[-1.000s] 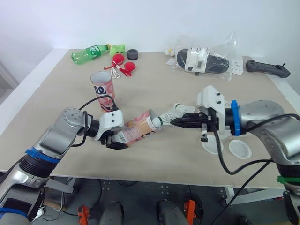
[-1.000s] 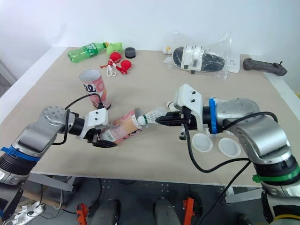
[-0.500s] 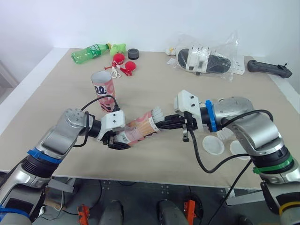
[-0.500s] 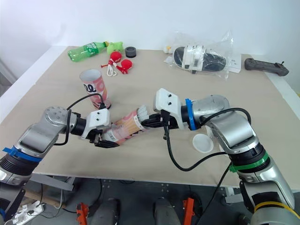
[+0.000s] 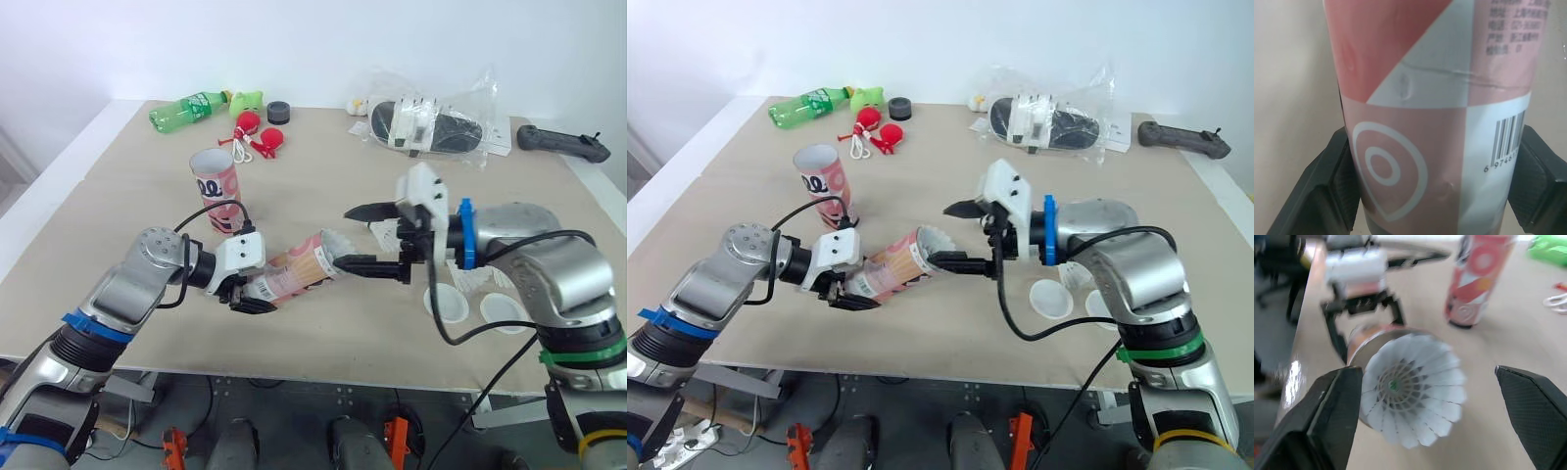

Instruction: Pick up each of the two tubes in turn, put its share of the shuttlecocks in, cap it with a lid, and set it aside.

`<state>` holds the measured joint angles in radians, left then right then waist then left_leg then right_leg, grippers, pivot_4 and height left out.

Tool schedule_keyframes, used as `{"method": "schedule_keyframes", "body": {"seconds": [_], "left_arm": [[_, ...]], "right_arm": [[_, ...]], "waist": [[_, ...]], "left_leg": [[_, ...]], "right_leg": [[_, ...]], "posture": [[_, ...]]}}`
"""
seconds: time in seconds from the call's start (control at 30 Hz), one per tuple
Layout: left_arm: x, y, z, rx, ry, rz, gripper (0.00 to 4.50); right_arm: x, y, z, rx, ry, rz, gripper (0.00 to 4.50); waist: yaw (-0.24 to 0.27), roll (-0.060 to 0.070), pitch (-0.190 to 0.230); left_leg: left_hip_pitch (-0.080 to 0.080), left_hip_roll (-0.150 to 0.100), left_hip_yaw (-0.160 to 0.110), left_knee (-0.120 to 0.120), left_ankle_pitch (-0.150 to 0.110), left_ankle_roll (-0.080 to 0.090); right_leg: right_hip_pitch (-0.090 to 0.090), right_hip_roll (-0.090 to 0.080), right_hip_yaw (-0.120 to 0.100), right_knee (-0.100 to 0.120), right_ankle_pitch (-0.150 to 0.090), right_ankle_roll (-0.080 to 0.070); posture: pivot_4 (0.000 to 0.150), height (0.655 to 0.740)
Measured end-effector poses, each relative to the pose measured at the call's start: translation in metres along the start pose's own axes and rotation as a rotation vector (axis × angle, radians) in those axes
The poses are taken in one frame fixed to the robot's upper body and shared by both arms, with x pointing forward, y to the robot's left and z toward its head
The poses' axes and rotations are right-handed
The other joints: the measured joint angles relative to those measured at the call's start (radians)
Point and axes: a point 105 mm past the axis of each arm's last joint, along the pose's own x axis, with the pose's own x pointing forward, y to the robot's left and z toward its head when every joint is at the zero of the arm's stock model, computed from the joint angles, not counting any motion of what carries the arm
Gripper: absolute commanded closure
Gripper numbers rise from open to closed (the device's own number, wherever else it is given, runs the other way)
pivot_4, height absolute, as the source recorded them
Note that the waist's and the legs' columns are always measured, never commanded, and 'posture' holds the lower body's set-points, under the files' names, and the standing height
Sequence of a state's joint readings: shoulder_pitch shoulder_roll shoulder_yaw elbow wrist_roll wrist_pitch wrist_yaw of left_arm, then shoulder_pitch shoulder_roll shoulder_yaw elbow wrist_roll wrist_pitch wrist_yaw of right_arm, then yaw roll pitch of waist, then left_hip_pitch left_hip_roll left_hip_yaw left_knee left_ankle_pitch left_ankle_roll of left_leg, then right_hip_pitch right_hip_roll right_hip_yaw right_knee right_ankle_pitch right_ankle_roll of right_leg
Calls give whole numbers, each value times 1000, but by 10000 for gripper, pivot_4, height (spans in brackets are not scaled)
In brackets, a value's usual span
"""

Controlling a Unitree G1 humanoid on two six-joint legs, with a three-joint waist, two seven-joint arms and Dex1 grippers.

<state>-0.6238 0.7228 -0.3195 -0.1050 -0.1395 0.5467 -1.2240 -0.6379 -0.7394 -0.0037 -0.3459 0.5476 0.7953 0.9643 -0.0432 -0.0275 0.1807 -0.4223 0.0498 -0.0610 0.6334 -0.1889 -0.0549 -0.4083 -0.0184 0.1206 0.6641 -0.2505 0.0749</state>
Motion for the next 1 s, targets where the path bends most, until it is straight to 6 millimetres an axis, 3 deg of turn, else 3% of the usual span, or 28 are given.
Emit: {"method": "schedule_keyframes", "body": {"seconds": [0.07, 0.17, 0.37, 0.6, 0.77, 0.9, 1.0], "left_arm": [[-1, 0, -2, -20, -17, 4, 9611], [-3, 0, -5, -44, -31, 17, 9611], [-4, 2, -10, -40, -36, 32, 9611], [-4, 4, -11, -36, -34, 33, 9611], [-3, 3, -9, -28, -37, 27, 9611], [-3, 3, -9, -26, -37, 24, 9611], [-3, 2, -9, -24, -37, 23, 9611]], "right_arm": [[-16, -6, -9, 51, -10, -111, 617], [-29, -9, -39, 152, 31, -254, 617], [-28, -5, -66, 217, 80, -418, 617], [5, -27, -108, 280, 164, -637, 617], [29, -45, -120, 299, 151, -713, 617], [46, -56, -118, 313, 125, -741, 617], [47, -65, -121, 323, 134, -793, 7962]], "waist": [[0, 0, 0], [-3, 0, 0], [-6, 0, 0], [-9, 1, 0], [-10, 1, 0], [-10, 1, 0], [-11, 1, 0]], "left_leg": [[0, 0, 0, 0, 0, 0], [0, 0, 0, 0, 0, 0], [3, 0, 0, 0, 1, 1], [3, 0, 1, 0, 3, 4], [3, 0, 1, -1, 3, 4], [3, 0, 1, -2, 3, 4], [3, 0, 1, -3, 3, 4]], "right_leg": [[0, 0, 0, 0, 0, 0], [0, 0, 0, 0, 0, -1], [0, 0, 0, 1, 1, -6], [0, 1, 1, 1, 3, -7], [0, 1, 1, 1, 3, -4], [0, 1, 1, 1, 4, -1], [0, 1, 1, 1, 4, -1]], "posture": [[1500, 7400], [1500, 7400], [1500, 7400], [1500, 7400], [1500, 7400], [1500, 7400], [1500, 7400]]}}
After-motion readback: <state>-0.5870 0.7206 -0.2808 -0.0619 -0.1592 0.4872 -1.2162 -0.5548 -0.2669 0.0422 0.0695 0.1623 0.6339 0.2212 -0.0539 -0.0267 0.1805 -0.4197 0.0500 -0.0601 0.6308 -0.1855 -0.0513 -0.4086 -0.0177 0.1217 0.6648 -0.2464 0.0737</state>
